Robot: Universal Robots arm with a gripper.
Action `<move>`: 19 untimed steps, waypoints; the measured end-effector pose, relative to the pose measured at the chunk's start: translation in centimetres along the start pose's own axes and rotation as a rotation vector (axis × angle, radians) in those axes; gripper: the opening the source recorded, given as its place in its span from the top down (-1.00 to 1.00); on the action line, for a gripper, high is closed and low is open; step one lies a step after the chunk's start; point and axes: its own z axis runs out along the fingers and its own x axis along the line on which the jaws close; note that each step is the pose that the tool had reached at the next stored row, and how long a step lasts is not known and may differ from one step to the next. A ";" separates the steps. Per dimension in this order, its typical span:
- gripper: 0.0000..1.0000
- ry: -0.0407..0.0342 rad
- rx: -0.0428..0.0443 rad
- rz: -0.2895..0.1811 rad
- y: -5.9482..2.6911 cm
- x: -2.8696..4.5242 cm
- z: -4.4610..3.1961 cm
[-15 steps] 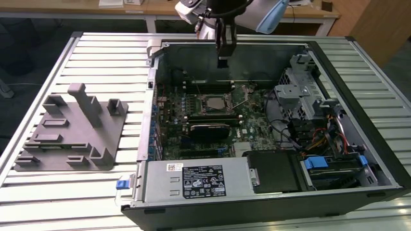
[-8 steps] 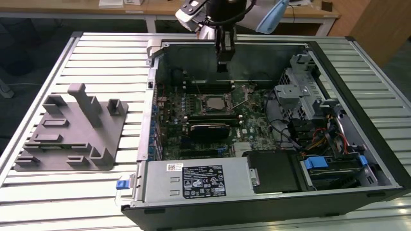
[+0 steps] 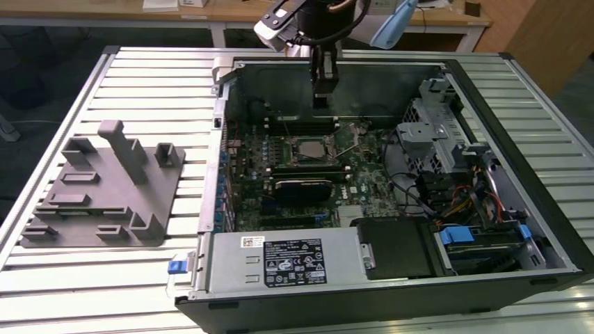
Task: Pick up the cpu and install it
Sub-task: 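Place the cpu into insertion slot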
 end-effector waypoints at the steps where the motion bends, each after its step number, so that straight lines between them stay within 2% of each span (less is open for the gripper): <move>1: 0.79 0.0002 0.0000 0.000 0.01 0.00 0.00; 10: 0.79 0.0017 0.0000 0.000 0.01 0.00 -0.01; 13: 0.79 0.0051 0.0001 0.000 0.01 -0.01 -0.01; 16: 0.79 0.0164 0.0002 0.000 0.01 0.00 -0.01; 19: 0.79 0.0324 0.0002 0.001 0.01 -0.01 -0.01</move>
